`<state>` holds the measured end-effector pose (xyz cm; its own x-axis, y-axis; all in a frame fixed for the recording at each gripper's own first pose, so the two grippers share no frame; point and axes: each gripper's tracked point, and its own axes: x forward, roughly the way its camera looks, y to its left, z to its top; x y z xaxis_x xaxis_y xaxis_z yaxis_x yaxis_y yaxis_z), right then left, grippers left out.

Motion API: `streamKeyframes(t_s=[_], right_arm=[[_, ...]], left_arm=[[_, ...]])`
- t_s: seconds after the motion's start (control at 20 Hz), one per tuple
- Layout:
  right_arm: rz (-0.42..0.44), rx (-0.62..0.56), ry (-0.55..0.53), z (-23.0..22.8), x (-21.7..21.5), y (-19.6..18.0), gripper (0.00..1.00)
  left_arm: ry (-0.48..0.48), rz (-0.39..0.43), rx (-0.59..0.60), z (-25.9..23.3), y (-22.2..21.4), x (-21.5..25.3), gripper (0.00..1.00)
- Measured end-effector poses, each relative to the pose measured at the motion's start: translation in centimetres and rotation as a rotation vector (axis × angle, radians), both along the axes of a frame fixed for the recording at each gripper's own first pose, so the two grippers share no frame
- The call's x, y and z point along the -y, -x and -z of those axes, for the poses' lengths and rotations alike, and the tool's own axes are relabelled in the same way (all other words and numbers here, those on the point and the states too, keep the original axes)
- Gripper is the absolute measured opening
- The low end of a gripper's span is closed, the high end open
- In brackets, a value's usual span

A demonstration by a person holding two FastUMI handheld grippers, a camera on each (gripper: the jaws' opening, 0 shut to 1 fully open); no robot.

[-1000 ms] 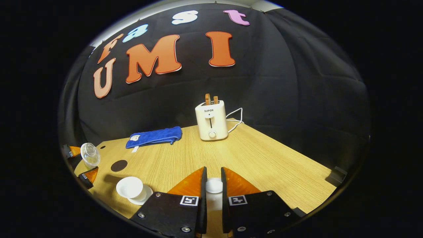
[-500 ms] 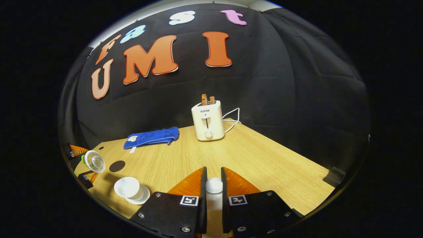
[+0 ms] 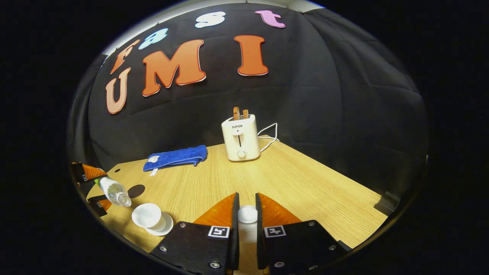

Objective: Open the teacup lid with one hand, grasp the water bottle and pour water into the teacup with the other hand; after pouring, place the water bottle on the coaster and then close the teacup lid.

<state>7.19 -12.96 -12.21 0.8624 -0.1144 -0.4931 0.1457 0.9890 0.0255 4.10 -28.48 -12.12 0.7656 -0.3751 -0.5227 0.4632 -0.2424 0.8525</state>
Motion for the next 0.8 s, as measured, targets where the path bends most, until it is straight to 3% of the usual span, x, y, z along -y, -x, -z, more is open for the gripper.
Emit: streamKeyframes(t_s=[0.45,0.5,0.6,0.8], right_arm=[[0.003,-0.002,0.003,0.0,0.3,0.0,0.18],[0.003,-0.001,0.003,0.0,0.3,0.1,0.18],[0.002,-0.001,0.003,0.0,0.3,0.0,0.18],[0.006,-0.005,0.008,0.1,0.5,0.1,0.18]], left_arm=[[-0.156,0.042,0.040,0.4,-1.4,-0.6,0.65],[-0.165,0.056,0.043,0.4,-1.3,-0.5,0.62],[-0.185,0.074,0.059,0.1,-1.2,-0.5,0.65],[-0.222,0.105,0.087,-0.2,-1.2,-0.2,0.63]])
